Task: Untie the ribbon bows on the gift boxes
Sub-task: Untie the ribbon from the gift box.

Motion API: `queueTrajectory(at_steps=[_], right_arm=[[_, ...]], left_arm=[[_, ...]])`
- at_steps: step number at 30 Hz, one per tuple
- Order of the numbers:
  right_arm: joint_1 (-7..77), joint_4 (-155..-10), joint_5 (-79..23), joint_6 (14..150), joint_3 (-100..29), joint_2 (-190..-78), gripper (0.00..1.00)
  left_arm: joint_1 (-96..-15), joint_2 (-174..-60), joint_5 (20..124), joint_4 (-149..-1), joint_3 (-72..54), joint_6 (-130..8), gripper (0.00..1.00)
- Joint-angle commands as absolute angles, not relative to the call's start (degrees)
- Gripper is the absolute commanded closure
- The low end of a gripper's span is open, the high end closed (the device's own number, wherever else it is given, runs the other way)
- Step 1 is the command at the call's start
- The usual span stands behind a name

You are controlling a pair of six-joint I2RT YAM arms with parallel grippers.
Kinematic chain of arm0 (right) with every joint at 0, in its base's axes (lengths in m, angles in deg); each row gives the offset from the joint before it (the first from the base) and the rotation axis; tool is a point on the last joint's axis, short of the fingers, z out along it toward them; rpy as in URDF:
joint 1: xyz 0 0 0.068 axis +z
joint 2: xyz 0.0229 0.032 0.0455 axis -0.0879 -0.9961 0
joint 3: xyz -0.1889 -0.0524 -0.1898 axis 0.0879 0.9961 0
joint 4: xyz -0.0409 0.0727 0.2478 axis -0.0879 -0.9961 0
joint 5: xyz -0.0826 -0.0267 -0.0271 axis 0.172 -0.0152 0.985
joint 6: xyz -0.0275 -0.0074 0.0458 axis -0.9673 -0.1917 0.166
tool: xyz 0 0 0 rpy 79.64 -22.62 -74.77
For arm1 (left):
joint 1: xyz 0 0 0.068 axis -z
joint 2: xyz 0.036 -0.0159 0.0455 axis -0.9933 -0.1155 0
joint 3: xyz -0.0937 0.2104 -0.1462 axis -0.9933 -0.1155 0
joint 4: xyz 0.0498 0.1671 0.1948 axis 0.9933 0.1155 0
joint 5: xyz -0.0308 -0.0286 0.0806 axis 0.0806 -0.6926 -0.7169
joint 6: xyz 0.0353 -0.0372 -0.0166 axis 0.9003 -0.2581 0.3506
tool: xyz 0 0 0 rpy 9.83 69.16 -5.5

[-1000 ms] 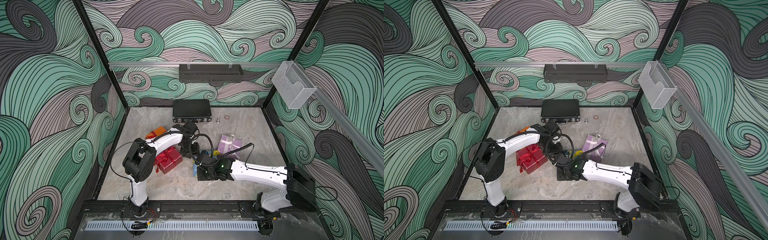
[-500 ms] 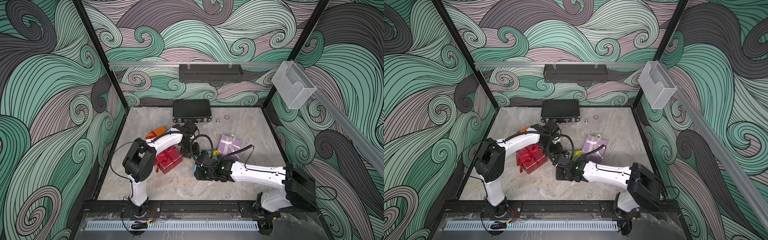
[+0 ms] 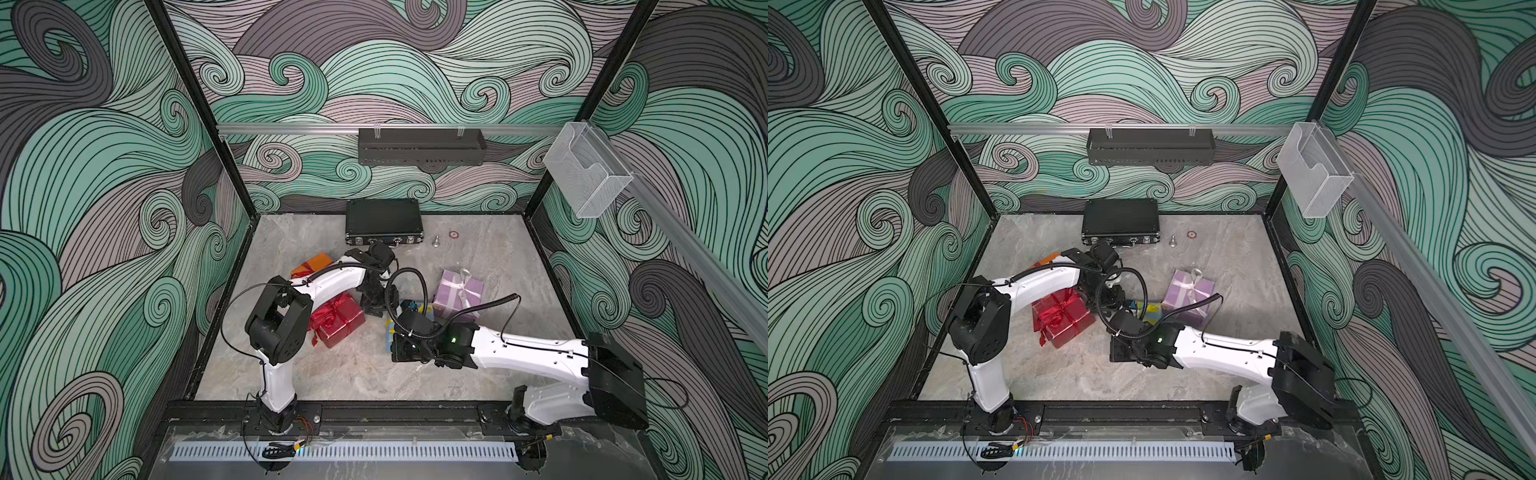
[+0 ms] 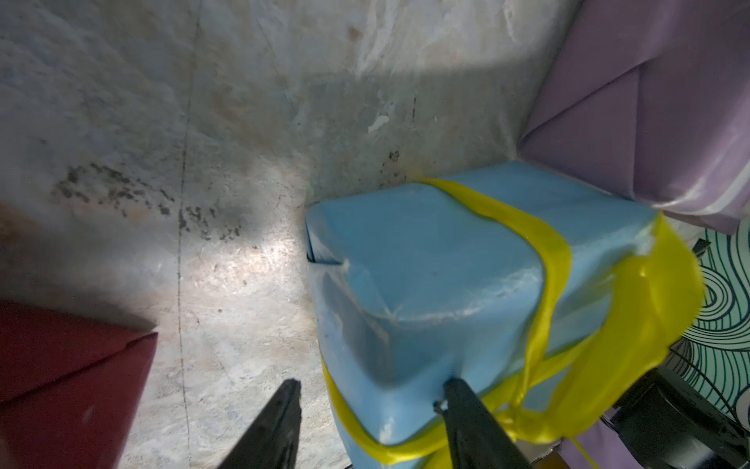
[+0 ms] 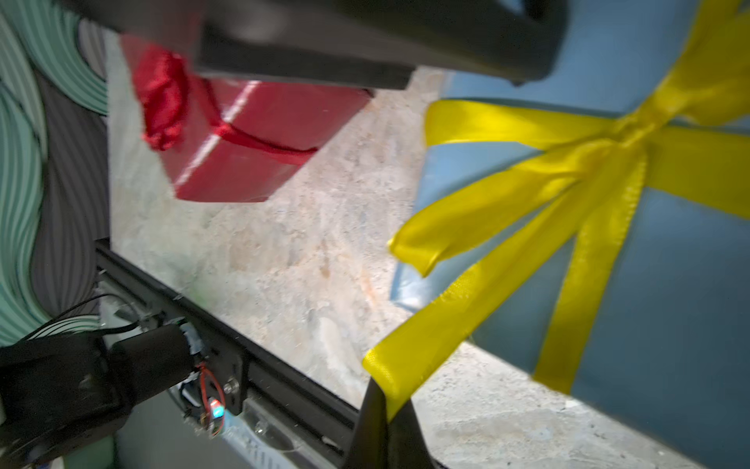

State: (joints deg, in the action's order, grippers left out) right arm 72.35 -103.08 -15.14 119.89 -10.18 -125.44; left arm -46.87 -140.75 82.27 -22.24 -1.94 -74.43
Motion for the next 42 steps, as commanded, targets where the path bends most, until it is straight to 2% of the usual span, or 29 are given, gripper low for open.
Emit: queueTrajectory(at_steps=[1,16,23,37,42], right_arm=[[74.98,-107.20,-16.66,113.39,-13.35,-121.63,1.00],[76.90,-115.77,-8.65,101.53,-20.54,-104.79,1.00],[76.69,-117.79,-0.20,95.57,-23.42,-97.69,1.00],[70.48,-123.67,6.46,86.29,-33.52,-95.35,1.00],[69.27,-126.52,18.09,83.53,-36.03,-94.04,1.00]], left_arm=[[-47.41,-142.81,79.77,-21.21,-2.30,-75.32,0.44],[-47.44,-145.30,77.40,-19.80,-1.55,-75.05,0.44],[-47.42,-145.78,77.39,-19.80,-1.55,-74.98,0.44],[-47.42,-146.48,77.22,-19.53,-1.55,-74.94,0.44],[-47.41,-146.36,77.04,-19.40,-1.58,-74.75,0.44]])
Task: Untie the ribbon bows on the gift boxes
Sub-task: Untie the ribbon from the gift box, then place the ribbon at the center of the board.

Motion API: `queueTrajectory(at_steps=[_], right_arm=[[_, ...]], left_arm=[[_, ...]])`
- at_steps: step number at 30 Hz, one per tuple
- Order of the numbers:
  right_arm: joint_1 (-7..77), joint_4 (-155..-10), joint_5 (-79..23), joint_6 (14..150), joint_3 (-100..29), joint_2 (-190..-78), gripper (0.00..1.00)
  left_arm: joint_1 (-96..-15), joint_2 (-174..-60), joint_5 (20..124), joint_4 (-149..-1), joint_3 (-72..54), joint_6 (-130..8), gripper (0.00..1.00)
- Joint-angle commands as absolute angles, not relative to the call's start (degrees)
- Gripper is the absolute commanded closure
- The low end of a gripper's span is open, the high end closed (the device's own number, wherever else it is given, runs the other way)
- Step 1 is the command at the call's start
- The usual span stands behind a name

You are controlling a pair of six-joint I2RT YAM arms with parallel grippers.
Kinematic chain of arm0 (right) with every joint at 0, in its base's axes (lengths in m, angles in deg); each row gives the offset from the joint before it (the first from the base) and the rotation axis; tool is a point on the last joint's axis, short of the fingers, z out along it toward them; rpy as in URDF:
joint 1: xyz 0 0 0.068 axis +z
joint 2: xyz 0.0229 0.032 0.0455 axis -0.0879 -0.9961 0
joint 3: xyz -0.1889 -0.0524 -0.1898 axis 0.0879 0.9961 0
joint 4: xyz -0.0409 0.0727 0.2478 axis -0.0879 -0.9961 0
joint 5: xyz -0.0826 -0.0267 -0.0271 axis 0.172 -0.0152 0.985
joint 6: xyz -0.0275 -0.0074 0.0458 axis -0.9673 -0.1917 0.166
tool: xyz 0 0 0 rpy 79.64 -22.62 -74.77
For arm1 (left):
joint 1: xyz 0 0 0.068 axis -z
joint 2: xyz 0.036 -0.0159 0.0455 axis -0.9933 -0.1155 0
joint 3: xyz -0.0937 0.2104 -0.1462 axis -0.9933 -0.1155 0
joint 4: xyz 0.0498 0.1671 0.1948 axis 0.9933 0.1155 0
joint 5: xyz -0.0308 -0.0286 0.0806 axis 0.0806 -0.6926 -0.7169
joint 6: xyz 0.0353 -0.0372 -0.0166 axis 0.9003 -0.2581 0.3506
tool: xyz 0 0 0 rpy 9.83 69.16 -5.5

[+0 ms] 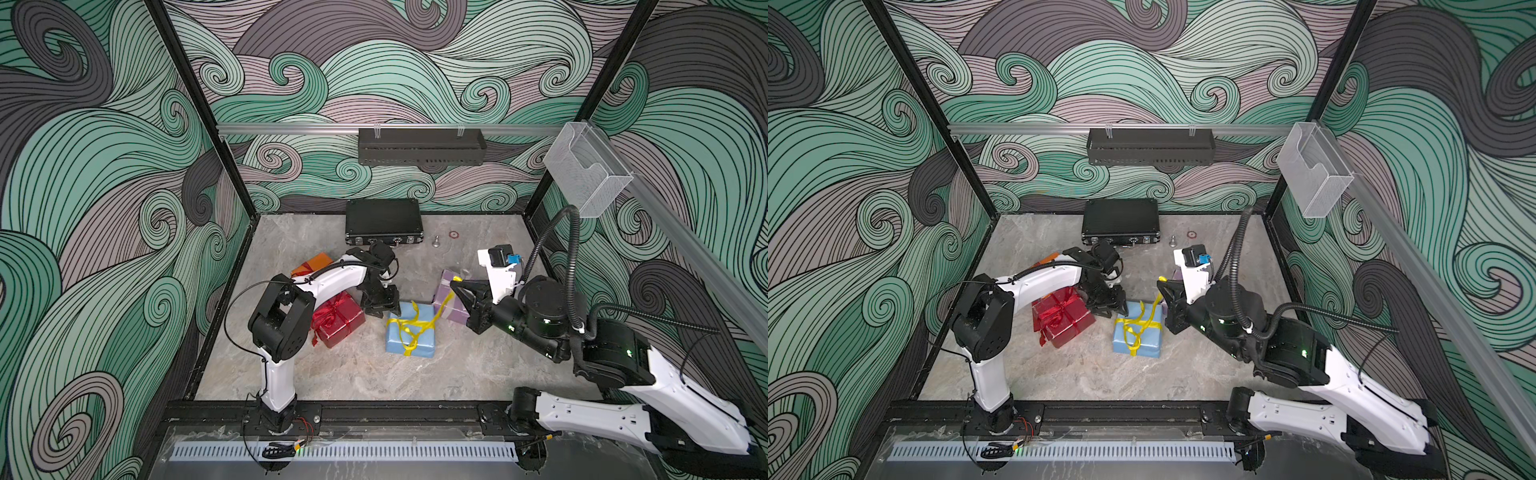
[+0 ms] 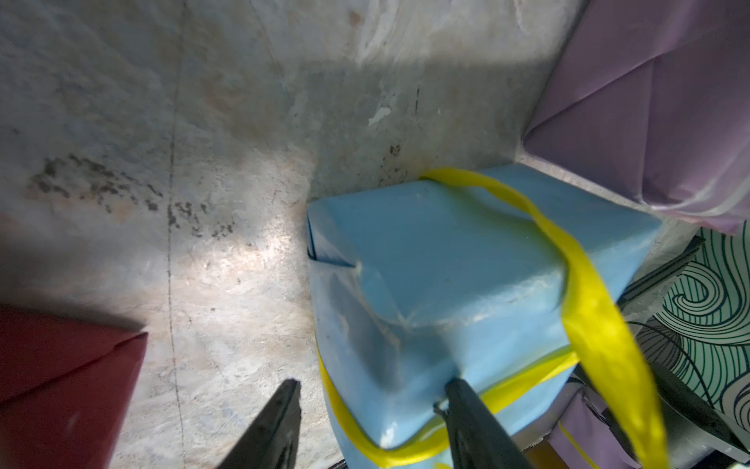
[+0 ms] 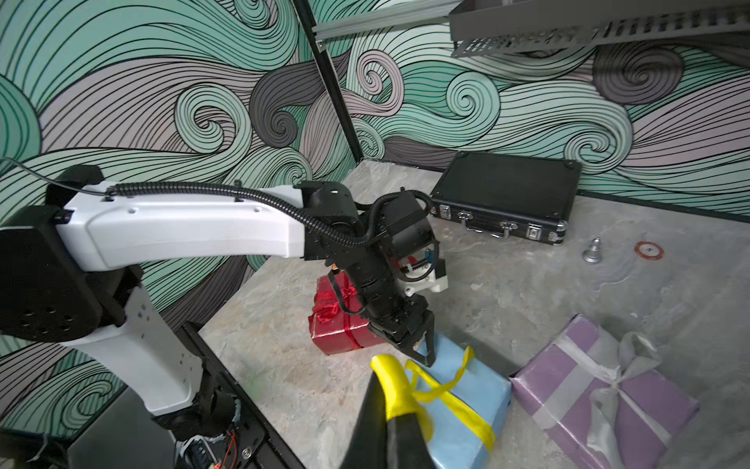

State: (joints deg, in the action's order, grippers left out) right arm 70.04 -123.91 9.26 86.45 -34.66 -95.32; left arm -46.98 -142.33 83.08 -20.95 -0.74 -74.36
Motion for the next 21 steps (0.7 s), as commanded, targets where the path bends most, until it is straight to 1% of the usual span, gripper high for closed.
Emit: queueTrajectory(at_steps=[1,4,8,11,13,14,18,21], right_arm=[[68.83,-126.76,20.52,83.17,-35.84,-93.26,1.00],[68.10,-127.22,24.72,82.25,-34.36,-91.38,1.00],[67.02,-128.42,26.93,82.58,-31.18,-90.43,1.00],[65.76,-129.78,27.33,84.61,-27.48,-89.97,0.91],[63.95,-130.16,26.69,86.42,-24.29,-89.85,0.83],[62.96,-130.16,26.01,86.91,-22.85,-90.15,0.81],[55.22,-131.63,20.87,89.71,-18.43,-93.68,0.79],[46.35,-131.82,14.26,91.48,-16.16,-95.48,0.77]], left_arm=[[-47.42,-146.24,77.04,-19.37,-1.64,-74.71,0.44],[-47.42,-146.06,77.13,-19.27,-1.55,-74.63,0.43],[-47.42,-145.16,77.22,-19.57,-1.64,-74.60,0.40],[-47.42,-143.95,78.00,-20.55,-2.28,-74.58,0.36],[-47.40,-142.56,78.89,-21.51,-2.90,-74.49,0.31],[-47.37,-141.93,79.41,-21.99,-3.07,-74.29,0.30],[-47.41,-137.52,81.64,-25.99,-4.99,-73.94,0.21],[-47.33,-134.15,83.29,-28.41,-6.48,-73.24,0.13]])
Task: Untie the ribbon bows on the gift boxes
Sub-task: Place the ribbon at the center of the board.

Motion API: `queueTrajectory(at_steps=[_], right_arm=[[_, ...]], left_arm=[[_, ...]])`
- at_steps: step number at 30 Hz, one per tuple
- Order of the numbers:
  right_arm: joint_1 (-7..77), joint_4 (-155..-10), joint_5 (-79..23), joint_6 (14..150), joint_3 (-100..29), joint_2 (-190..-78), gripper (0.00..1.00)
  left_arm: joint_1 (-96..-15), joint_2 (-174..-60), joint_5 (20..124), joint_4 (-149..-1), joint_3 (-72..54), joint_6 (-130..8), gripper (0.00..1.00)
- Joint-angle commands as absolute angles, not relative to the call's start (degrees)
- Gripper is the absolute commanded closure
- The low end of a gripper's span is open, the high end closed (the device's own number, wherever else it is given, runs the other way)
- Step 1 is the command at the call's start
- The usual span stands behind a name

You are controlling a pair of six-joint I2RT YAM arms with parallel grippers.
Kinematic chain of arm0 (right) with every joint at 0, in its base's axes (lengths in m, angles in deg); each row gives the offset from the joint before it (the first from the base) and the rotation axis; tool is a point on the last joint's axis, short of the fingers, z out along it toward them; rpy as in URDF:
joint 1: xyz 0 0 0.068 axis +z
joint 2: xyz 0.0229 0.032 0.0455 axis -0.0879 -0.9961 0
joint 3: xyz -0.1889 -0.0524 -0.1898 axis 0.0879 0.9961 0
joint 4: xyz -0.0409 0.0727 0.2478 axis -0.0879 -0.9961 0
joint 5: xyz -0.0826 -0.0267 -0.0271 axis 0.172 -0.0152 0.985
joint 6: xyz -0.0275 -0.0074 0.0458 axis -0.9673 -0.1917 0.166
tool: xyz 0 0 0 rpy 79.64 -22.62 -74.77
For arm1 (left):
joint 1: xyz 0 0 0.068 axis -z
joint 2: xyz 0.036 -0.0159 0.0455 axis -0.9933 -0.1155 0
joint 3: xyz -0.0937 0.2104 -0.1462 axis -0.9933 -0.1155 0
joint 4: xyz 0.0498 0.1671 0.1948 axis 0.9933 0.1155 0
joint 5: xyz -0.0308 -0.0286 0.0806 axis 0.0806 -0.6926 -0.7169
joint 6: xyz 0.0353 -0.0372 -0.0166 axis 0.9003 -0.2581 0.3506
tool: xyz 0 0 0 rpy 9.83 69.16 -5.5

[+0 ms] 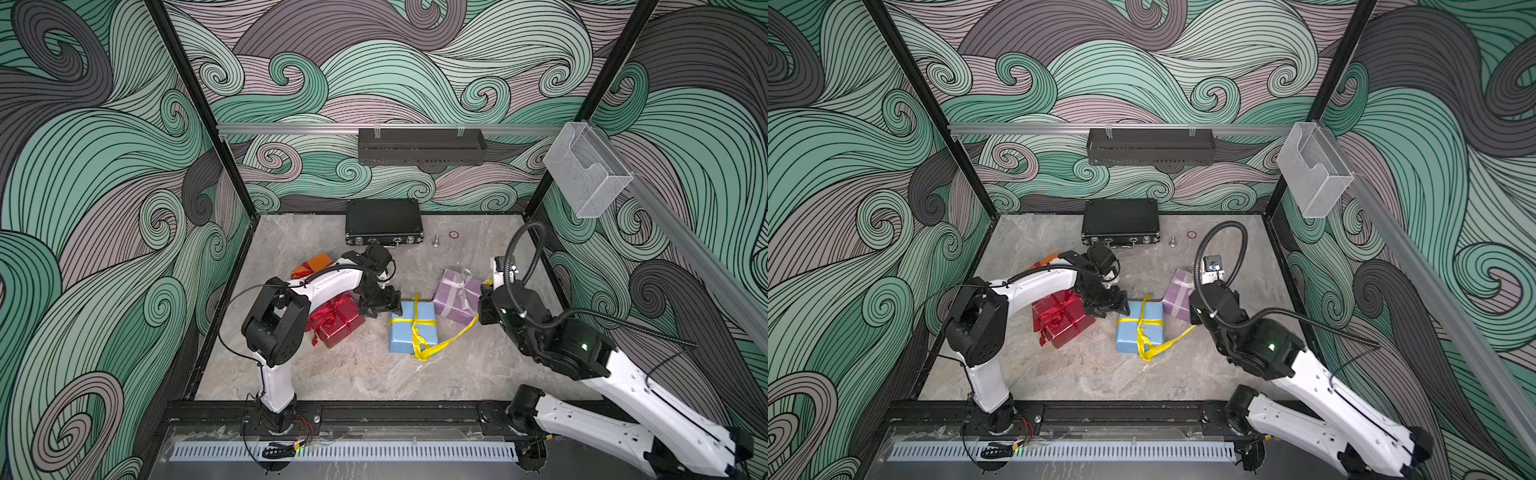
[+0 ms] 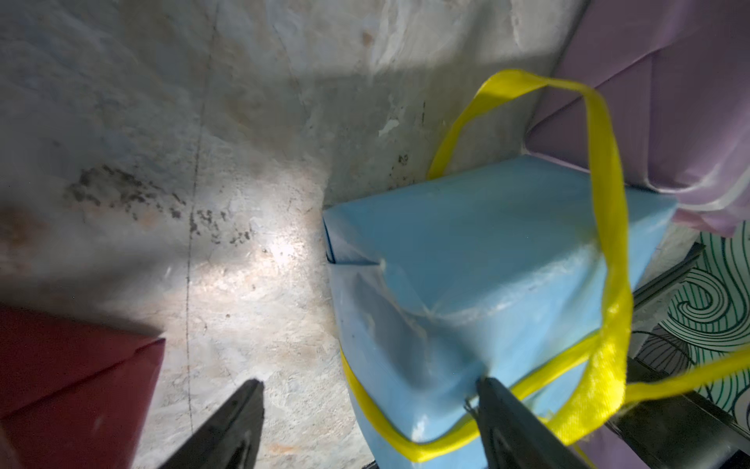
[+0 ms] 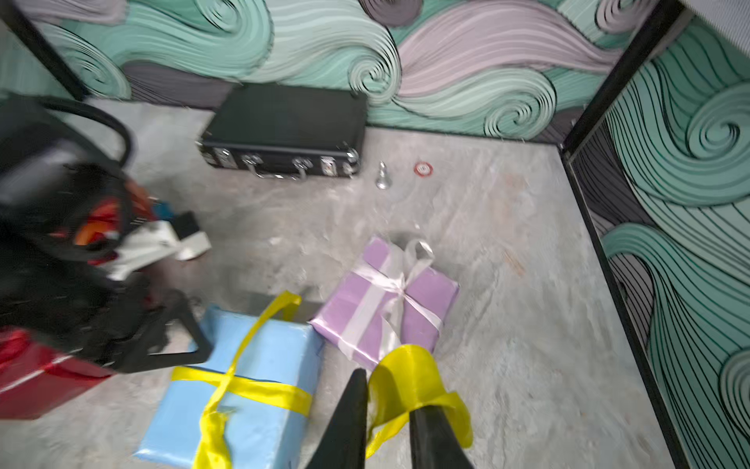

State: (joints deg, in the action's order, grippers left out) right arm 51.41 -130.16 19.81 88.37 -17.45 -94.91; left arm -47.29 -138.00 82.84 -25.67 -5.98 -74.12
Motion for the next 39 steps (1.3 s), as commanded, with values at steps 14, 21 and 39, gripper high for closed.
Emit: queueTrajectory(at_steps=[14,21,39], right_arm=[[26.89,-114.15,-26.91,100.04,-0.15,-88.23,0.40],[44.91,-118.24,-22.52,96.45,-4.54,-104.99,0.41],[54.11,-122.76,-12.15,92.80,-20.45,-130.10,0.56]], left_arm=[[-44.43,-124.79,77.17,-29.25,-8.74,-70.42,0.05],[-44.52,-119.76,68.12,-30.02,-10.06,-72.73,0.08],[-46.80,-115.45,54.92,-29.99,-13.40,-77.76,0.13]])
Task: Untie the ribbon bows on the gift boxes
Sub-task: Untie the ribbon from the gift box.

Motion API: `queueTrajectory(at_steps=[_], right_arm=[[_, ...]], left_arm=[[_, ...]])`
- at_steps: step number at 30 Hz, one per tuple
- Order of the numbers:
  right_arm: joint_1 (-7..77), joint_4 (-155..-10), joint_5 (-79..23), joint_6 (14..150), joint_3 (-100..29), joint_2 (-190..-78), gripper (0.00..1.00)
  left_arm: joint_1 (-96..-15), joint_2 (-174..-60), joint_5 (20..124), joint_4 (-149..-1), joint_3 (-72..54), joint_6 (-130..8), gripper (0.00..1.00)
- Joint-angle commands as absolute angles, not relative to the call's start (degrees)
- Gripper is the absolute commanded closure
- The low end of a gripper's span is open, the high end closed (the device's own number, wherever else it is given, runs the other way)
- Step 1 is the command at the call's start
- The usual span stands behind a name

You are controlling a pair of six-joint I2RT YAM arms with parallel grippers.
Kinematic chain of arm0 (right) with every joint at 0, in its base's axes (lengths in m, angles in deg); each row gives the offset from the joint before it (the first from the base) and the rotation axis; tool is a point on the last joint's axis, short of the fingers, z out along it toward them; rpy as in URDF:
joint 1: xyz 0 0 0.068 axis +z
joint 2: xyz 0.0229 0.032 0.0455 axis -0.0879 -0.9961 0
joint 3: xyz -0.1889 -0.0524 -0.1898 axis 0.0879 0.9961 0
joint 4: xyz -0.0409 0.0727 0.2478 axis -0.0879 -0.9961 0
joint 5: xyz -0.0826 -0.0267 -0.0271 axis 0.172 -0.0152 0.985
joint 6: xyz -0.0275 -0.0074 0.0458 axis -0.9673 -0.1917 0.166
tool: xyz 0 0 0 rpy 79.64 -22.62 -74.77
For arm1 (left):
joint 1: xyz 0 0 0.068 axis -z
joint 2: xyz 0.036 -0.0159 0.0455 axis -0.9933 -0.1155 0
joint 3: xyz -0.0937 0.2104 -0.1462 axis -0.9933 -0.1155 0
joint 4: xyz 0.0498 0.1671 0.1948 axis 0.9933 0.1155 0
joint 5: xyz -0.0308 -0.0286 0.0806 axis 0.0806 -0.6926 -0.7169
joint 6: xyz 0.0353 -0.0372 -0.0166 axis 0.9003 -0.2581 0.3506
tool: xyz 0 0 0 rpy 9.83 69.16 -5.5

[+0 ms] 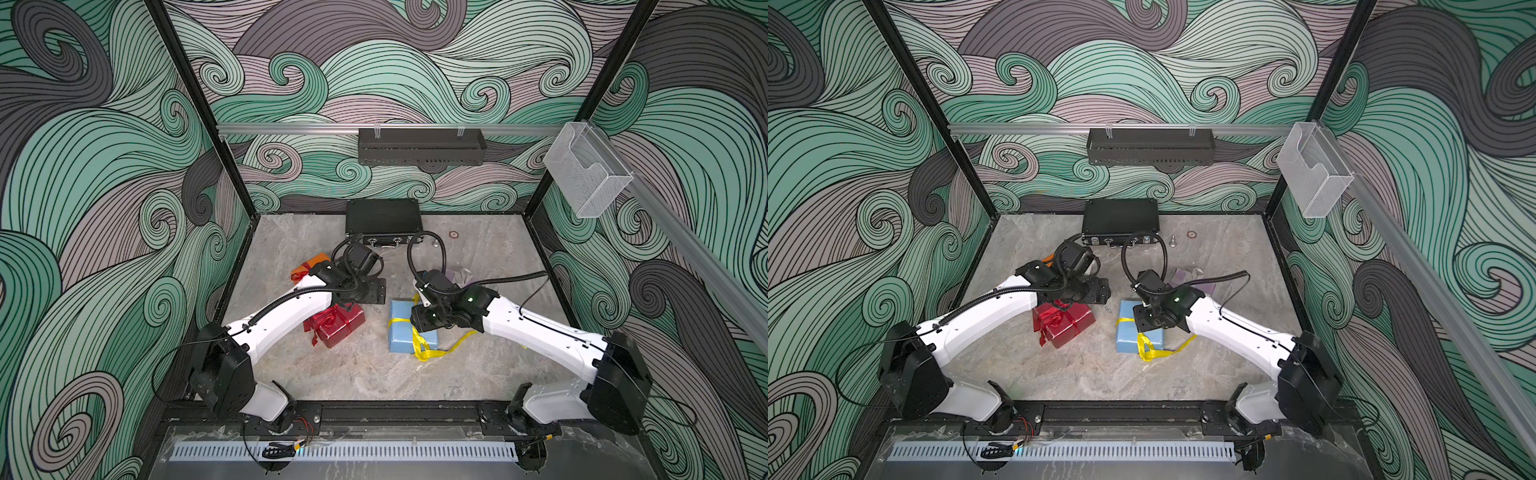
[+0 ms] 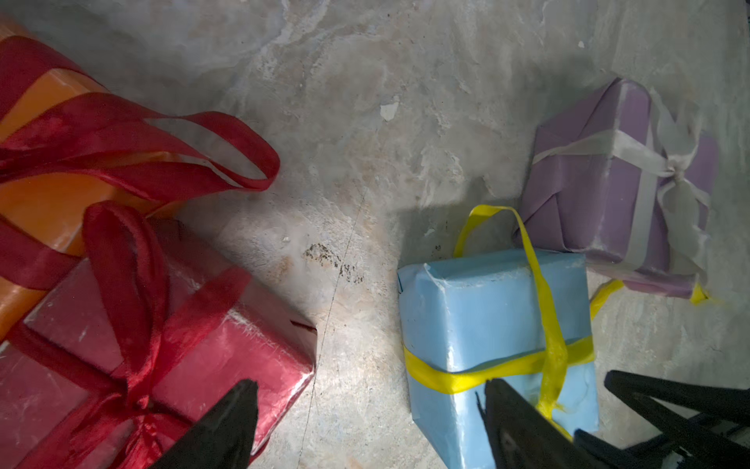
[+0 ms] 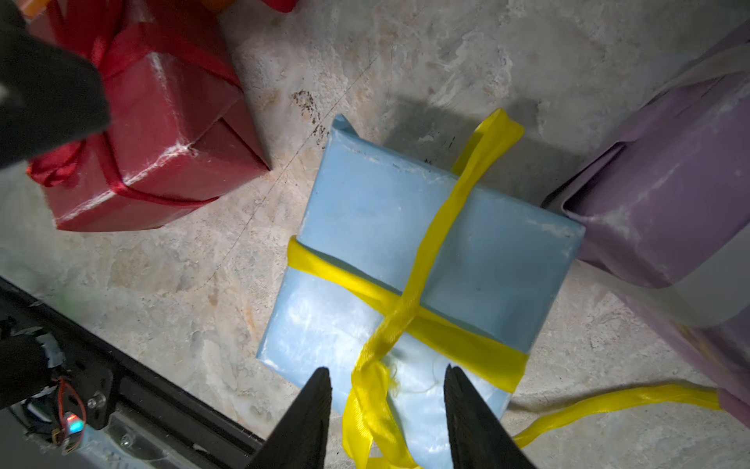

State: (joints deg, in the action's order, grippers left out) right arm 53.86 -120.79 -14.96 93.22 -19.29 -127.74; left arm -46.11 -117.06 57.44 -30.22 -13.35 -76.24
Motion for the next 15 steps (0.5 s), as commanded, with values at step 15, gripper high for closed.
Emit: queueTrajectory(at_steps=[15], right_arm=[[53.23,-115.69,-21.65,95.23,-31.48,-138.19,0.92]], left_arm=[[-48.73,-106.54,51.14,-34.66,-18.06,-80.07,0.12]])
